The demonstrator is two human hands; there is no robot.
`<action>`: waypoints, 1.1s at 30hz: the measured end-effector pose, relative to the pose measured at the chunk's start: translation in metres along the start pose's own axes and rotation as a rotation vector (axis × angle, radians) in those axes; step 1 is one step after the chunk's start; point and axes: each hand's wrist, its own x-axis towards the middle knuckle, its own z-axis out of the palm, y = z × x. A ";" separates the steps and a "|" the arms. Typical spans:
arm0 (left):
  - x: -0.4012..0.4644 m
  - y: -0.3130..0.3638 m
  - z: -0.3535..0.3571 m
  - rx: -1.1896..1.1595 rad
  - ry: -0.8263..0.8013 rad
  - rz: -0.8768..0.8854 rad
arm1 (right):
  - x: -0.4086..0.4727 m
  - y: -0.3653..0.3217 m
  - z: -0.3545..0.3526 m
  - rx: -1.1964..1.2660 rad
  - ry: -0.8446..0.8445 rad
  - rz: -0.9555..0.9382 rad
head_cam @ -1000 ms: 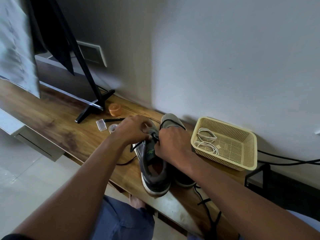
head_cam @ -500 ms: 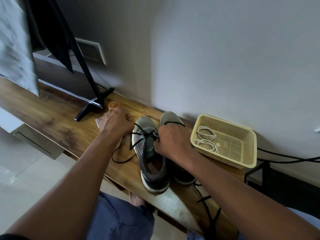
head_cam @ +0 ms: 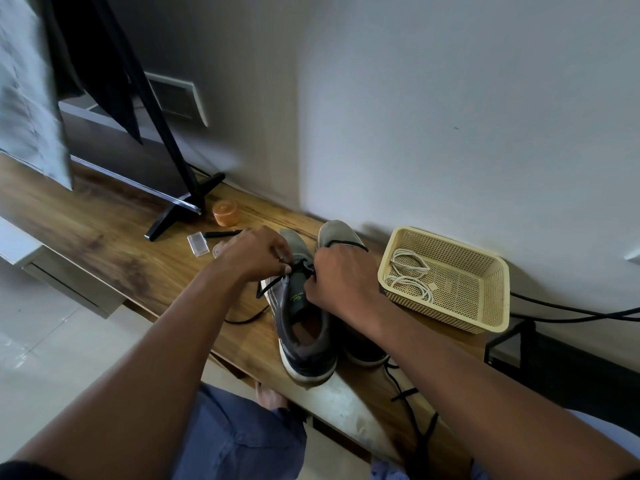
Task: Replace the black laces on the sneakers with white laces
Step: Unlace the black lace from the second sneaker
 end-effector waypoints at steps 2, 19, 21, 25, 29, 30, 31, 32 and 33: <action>-0.001 0.003 0.001 0.008 -0.022 -0.009 | -0.001 0.000 0.000 0.004 -0.006 0.000; 0.005 0.001 0.004 0.096 -0.006 -0.039 | 0.002 -0.001 0.005 0.002 -0.002 0.008; 0.005 0.005 0.007 0.068 -0.008 -0.042 | 0.001 -0.001 0.004 -0.002 0.004 0.010; 0.004 0.007 0.004 0.021 0.067 -0.043 | 0.002 -0.001 0.002 -0.002 0.006 0.009; 0.001 -0.005 -0.003 0.010 0.309 -0.305 | 0.001 0.002 0.000 0.024 -0.013 0.014; 0.000 -0.008 -0.004 0.032 0.345 -0.364 | 0.001 0.002 -0.001 0.026 -0.022 0.013; -0.001 -0.011 -0.005 0.045 0.359 -0.383 | 0.000 0.002 -0.001 0.028 -0.028 0.013; -0.001 -0.012 -0.006 0.044 0.350 -0.359 | 0.000 0.002 -0.001 0.029 -0.032 0.014; -0.001 -0.012 -0.007 0.034 0.317 -0.300 | 0.001 0.002 -0.001 0.027 -0.033 0.015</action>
